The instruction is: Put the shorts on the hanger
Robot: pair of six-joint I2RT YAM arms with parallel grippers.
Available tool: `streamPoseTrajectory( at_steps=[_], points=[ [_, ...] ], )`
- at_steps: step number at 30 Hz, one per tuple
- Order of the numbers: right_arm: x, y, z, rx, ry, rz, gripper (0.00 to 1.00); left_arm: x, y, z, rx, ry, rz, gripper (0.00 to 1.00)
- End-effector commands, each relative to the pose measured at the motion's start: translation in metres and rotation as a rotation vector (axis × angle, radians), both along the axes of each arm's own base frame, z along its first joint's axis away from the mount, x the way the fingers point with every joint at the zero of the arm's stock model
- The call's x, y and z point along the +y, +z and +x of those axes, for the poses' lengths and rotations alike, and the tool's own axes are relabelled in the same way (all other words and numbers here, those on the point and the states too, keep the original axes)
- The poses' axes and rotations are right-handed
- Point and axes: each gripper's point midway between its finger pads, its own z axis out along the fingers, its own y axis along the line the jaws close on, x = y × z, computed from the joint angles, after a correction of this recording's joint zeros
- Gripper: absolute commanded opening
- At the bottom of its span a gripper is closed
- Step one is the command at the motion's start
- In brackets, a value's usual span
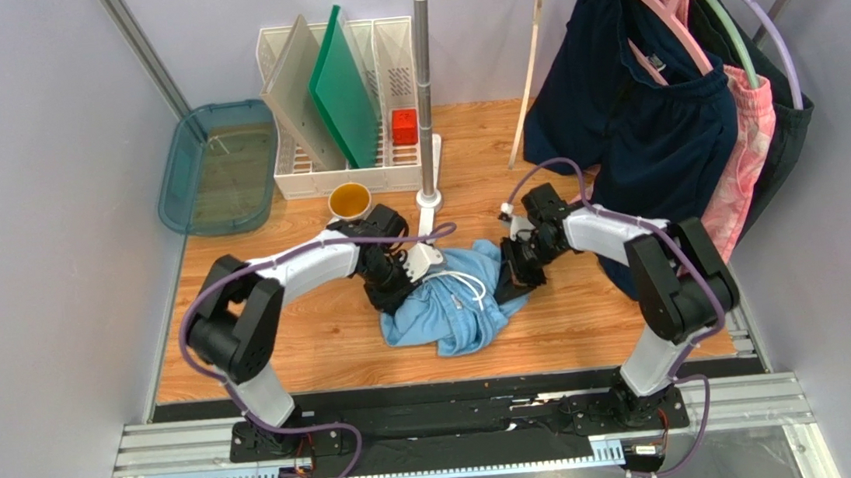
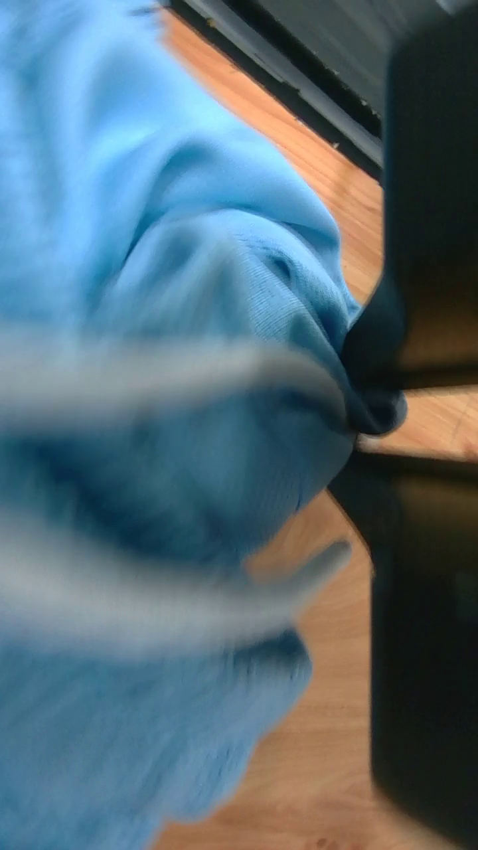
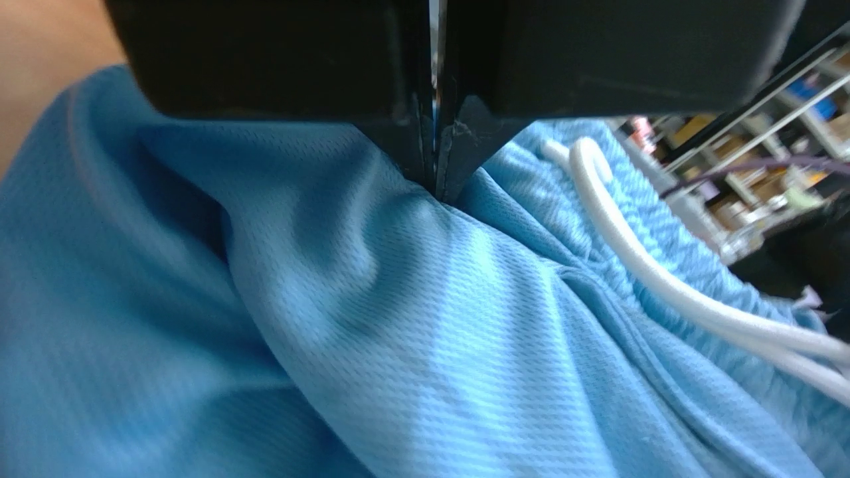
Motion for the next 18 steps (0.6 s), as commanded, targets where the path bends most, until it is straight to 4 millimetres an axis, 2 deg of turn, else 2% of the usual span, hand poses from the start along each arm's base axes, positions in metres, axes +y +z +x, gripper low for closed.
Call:
streamPoseTrajectory(
  at_steps=[1,2,3,7,8,9,10,12,13,14,15,16,18],
  points=[
    [0.014,0.047,-0.043,0.077,0.029,0.177,0.00,-0.017,0.025,0.058,-0.096,0.121,-0.048,0.12],
    [0.017,0.047,-0.055,0.098,0.054,0.191,0.00,-0.021,0.032,0.067,-0.103,0.136,-0.077,0.00],
    [0.019,0.048,-0.062,0.106,0.068,0.201,0.00,-0.029,0.048,0.085,-0.147,0.154,-0.105,0.00],
    [0.040,0.065,-0.094,0.122,0.155,0.306,0.00,-0.051,0.086,0.115,-0.227,0.204,-0.206,0.00],
    [0.041,0.069,-0.094,0.102,0.164,0.310,0.06,-0.053,0.096,0.120,-0.243,0.211,-0.225,0.00],
    [0.041,0.074,-0.093,0.080,0.169,0.316,0.16,-0.055,0.100,0.120,-0.241,0.208,-0.235,0.05],
    [0.039,0.076,-0.090,0.068,0.162,0.309,0.19,-0.055,0.103,0.111,-0.212,0.174,-0.245,0.20],
    [0.032,0.082,-0.078,-0.018,0.174,0.272,0.24,-0.045,0.111,0.099,-0.201,0.138,-0.260,0.41],
    [0.026,0.086,-0.065,-0.068,0.159,0.267,0.26,-0.032,0.113,0.085,-0.187,0.112,-0.273,0.49],
    [0.023,0.089,-0.058,-0.093,0.151,0.268,0.27,-0.030,0.114,0.073,-0.178,0.075,-0.292,0.49],
    [0.019,0.092,-0.053,-0.112,0.137,0.260,0.28,-0.019,0.114,0.067,-0.164,0.077,-0.305,0.65],
    [0.014,0.093,-0.042,-0.134,0.111,0.255,0.28,-0.012,0.116,0.051,-0.157,0.065,-0.328,0.68],
    [0.012,0.099,-0.023,-0.190,0.079,0.250,0.34,-0.005,0.115,0.034,-0.158,-0.002,-0.335,0.71]
  ],
)
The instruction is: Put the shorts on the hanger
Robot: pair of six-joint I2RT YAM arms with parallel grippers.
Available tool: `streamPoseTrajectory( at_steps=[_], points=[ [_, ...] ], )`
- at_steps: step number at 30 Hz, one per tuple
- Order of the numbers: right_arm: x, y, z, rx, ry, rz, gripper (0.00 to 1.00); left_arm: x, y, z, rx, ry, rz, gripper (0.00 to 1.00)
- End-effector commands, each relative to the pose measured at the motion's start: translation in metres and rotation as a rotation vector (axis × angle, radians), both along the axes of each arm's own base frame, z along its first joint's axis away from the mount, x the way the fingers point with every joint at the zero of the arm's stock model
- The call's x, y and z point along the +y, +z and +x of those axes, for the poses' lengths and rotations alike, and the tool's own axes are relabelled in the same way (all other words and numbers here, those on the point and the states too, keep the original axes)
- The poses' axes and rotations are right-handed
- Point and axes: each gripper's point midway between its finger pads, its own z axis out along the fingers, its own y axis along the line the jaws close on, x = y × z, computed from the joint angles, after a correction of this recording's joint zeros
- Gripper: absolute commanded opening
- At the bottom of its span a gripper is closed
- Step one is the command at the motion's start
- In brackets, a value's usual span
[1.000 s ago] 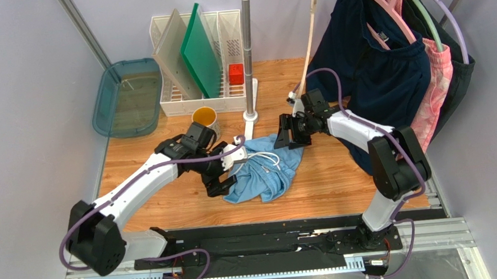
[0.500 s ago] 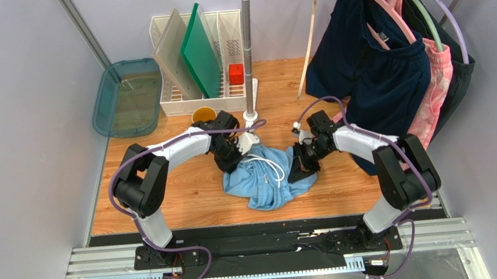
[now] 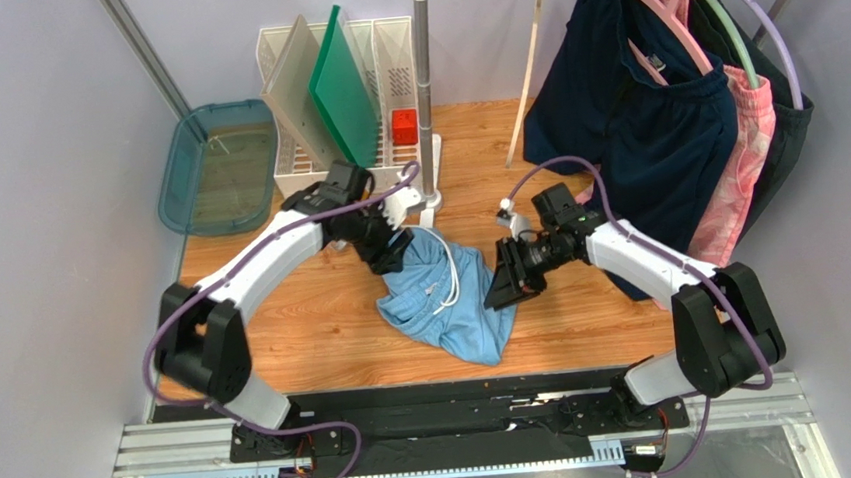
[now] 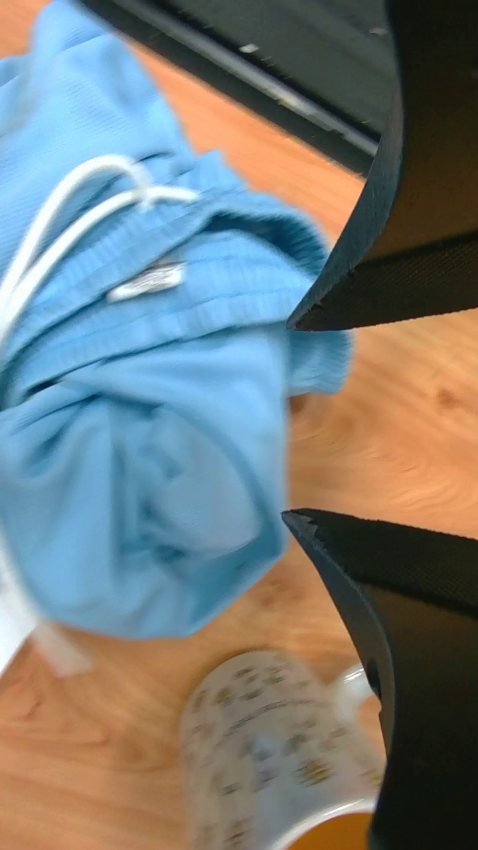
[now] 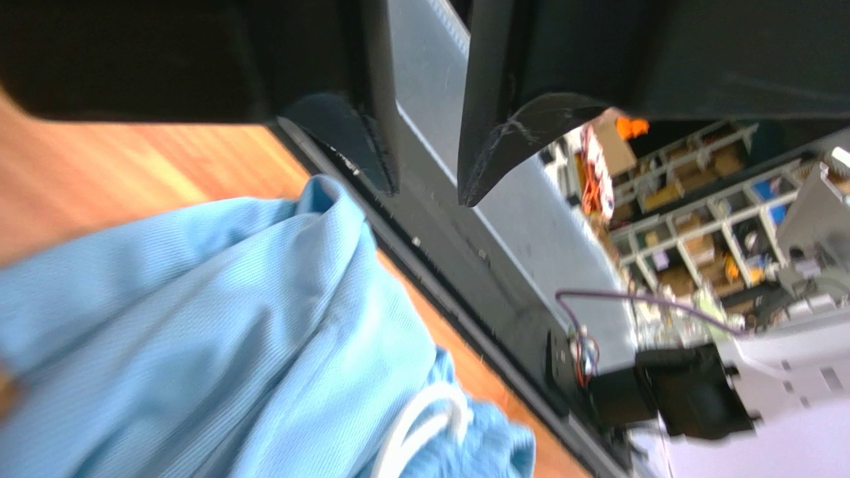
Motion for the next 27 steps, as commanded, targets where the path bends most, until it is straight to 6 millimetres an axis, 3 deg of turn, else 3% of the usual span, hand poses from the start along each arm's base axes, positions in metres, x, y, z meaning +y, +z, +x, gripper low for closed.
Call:
streamPoseTrajectory(
  at_steps=[1,4,7,13,16,23,27],
  points=[
    [-0.005,0.025,0.046,-0.186,-0.056,0.008,0.36,0.018,0.017,-0.053,-0.011,-0.158,-0.075,0.72],
    [0.002,0.023,0.073,-0.211,-0.102,0.002,0.42,0.013,0.008,-0.074,0.007,-0.218,-0.052,0.73],
    [0.011,0.014,0.092,-0.164,-0.128,0.004,0.42,0.000,0.002,-0.080,0.032,-0.233,-0.041,0.74],
    [0.023,-0.009,0.102,-0.023,-0.177,0.037,0.36,-0.047,0.016,-0.048,0.107,-0.084,-0.153,0.73],
    [0.031,-0.006,0.113,-0.006,-0.209,0.078,0.36,-0.060,0.020,-0.037,0.154,-0.039,-0.179,0.71],
    [0.045,-0.009,0.140,-0.021,-0.220,0.101,0.37,-0.042,0.004,-0.038,0.156,0.025,-0.148,0.71],
    [0.054,-0.009,0.150,-0.017,-0.219,0.114,0.38,-0.028,0.010,-0.034,0.142,0.075,-0.167,0.72]
  ],
)
